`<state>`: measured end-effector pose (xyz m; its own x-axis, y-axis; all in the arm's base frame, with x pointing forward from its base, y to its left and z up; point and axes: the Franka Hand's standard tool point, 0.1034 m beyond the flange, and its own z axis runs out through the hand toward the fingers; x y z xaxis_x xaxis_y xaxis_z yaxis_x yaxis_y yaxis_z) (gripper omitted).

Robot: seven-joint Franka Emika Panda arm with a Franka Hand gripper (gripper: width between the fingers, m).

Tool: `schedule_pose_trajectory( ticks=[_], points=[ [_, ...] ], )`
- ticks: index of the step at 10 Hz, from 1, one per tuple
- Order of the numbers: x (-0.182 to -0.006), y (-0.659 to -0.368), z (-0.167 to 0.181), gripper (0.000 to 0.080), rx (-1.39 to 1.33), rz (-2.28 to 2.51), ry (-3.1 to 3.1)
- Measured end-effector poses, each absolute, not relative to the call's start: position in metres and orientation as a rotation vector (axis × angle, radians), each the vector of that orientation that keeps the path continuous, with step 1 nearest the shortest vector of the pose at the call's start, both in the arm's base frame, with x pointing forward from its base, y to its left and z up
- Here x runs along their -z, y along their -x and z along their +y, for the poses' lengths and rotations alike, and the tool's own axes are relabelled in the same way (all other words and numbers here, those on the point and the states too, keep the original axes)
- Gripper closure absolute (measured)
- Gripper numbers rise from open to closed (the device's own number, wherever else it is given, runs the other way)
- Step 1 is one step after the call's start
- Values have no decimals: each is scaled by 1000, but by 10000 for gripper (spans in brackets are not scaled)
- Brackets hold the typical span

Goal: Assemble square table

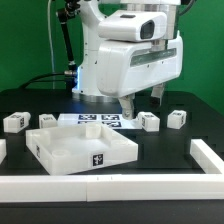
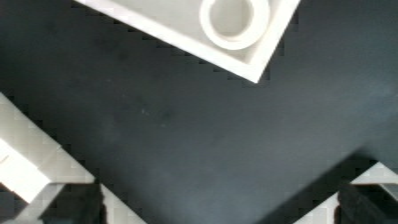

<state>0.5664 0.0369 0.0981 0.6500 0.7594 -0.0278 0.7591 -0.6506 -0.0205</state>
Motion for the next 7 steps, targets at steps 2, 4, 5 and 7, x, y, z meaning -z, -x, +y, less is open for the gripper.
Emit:
schedule_pose_trajectory(
  ticks=[2, 4, 5, 7],
  points=[
    [-98, -566, 37, 150, -53, -1310, 2847],
    [-98, -566, 37, 150, -53, -1310, 2847],
    [-98, -566, 37, 150, -53, -1310, 2847],
    [-97, -562, 33, 150, -62, -1366, 2819]
  ],
)
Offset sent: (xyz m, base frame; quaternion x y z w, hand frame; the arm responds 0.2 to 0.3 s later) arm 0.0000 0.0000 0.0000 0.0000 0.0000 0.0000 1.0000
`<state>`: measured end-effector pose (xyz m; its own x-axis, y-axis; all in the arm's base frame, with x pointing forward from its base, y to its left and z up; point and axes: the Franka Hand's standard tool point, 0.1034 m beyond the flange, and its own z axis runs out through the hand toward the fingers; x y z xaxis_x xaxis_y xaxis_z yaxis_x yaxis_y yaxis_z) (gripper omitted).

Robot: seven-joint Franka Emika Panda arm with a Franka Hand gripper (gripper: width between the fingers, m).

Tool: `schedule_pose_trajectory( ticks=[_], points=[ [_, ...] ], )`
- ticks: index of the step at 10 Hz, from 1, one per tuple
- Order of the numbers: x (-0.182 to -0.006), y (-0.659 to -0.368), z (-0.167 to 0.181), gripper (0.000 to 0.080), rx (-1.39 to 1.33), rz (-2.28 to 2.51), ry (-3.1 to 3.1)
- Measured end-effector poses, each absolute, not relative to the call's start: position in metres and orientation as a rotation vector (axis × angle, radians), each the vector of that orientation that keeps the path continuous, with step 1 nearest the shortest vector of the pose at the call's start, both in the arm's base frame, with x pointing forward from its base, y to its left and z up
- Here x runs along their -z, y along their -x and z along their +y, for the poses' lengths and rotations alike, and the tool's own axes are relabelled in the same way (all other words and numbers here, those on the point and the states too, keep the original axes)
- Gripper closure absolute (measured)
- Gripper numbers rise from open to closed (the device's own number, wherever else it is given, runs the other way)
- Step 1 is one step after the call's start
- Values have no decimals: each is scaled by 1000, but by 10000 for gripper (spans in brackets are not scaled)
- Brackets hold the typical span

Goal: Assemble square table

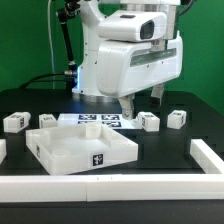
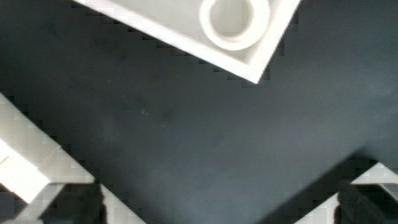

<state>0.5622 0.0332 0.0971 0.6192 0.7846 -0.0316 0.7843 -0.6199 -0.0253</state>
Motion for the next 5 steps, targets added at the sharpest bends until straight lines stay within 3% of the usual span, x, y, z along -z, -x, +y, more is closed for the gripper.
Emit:
schedule_pose_trajectory(
  ticks=[3, 5],
  points=[
    [-89, -504, -5, 150, -99, -1601, 2681],
    [-80, -488, -27, 150, -68, -1888, 2490]
  ],
)
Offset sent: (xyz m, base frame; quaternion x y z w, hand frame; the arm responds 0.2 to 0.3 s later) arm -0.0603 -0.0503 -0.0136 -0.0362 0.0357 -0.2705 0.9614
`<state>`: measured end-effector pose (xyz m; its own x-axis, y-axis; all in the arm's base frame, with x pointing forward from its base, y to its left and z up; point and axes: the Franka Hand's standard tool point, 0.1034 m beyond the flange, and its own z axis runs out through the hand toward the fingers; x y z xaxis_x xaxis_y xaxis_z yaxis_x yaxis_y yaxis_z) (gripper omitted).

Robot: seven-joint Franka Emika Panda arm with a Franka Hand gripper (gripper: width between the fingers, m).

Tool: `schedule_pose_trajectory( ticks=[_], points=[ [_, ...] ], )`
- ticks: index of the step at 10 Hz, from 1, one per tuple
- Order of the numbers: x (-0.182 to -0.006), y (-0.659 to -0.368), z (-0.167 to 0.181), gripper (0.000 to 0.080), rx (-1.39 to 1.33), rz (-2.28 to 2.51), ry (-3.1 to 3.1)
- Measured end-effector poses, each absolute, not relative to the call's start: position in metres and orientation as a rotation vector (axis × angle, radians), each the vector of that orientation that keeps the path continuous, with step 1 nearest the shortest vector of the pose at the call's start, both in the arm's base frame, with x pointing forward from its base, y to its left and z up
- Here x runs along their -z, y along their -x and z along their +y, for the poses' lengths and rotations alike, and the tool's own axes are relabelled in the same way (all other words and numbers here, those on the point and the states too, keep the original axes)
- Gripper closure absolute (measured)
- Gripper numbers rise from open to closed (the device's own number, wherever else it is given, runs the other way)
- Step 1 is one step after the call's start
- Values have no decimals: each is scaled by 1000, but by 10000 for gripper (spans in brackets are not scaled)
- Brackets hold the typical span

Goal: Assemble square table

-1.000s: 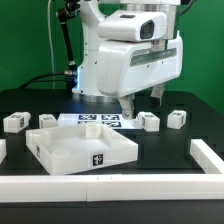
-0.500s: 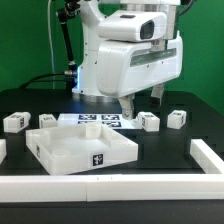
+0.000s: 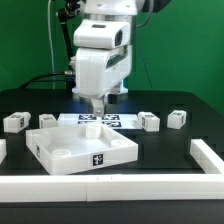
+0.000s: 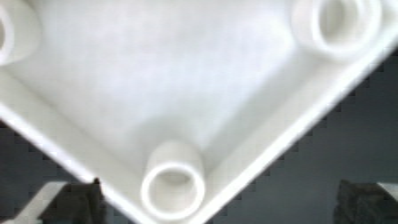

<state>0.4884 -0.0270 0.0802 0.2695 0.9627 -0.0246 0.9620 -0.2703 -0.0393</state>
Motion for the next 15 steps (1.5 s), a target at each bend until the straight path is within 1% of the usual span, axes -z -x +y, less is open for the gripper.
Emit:
schedule_pose_trajectory(
  ticks=[5, 6, 7, 9, 10, 11, 13, 15],
  points=[
    [-79, -486, -32, 150, -67, -2218, 2192],
    [-69, -467, -44, 150, -63, -2399, 1990],
    [-57, -438, -63, 150, -70, -2538, 1773],
    [-42, -423, -84, 150, -71, -2629, 1577],
    [-36, -417, -92, 150, -75, -2689, 1439],
    [-35, -414, -98, 150, -79, -2720, 1364],
    [-34, -419, -99, 150, -82, -2703, 1394],
    [-21, -422, -95, 150, -85, -2665, 1422]
  ],
)
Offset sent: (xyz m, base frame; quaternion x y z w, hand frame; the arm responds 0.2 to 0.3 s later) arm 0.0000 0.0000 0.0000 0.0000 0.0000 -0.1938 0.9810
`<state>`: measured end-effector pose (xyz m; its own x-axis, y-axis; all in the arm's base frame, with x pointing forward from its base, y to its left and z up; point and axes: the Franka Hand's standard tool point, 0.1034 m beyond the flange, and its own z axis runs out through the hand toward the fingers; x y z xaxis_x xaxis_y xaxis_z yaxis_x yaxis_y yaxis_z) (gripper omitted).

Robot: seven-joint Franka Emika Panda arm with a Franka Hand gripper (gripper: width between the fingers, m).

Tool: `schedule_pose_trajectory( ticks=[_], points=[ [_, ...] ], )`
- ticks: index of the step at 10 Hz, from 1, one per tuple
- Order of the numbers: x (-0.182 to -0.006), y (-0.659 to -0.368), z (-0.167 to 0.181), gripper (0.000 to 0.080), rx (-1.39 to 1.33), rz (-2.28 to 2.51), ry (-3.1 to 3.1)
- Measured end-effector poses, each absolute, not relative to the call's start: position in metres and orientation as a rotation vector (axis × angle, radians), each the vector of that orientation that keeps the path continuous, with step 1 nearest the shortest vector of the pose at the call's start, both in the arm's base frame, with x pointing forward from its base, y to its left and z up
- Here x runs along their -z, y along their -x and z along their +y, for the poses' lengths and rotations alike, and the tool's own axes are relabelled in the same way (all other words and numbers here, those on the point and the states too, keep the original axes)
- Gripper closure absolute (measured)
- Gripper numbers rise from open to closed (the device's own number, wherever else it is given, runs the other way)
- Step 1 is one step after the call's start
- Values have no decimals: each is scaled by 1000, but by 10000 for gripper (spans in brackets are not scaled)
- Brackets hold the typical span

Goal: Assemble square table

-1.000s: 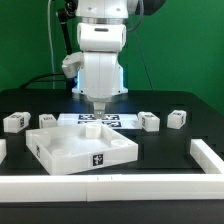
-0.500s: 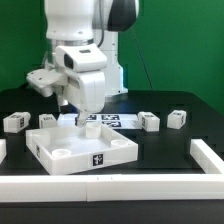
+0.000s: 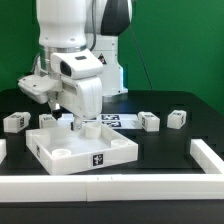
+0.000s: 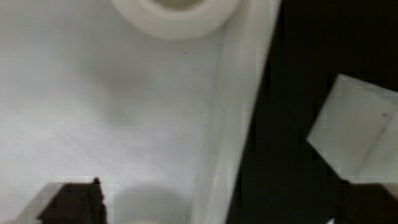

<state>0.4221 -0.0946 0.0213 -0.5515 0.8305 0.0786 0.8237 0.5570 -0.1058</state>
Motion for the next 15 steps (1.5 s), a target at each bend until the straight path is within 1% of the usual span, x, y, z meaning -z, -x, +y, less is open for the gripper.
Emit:
schedule_pose_trajectory(
  ticks=[1, 6, 7, 8, 10, 11, 12, 15],
  points=[
    [-17, -423, -91, 150, -85, -2647, 1443],
    [-10, -422, -90, 150, -87, -2611, 1484],
    [-10, -422, -90, 321, -87, -2610, 1485],
    [-10, -422, -90, 321, -88, -2610, 1486],
    [-9, -422, -90, 593, -88, -2608, 1486],
    [-9, -422, -91, 593, -88, -2608, 1488],
    [-10, -423, -91, 735, -86, -2609, 1495],
    [-10, -424, -92, 735, -85, -2611, 1498]
  ],
)
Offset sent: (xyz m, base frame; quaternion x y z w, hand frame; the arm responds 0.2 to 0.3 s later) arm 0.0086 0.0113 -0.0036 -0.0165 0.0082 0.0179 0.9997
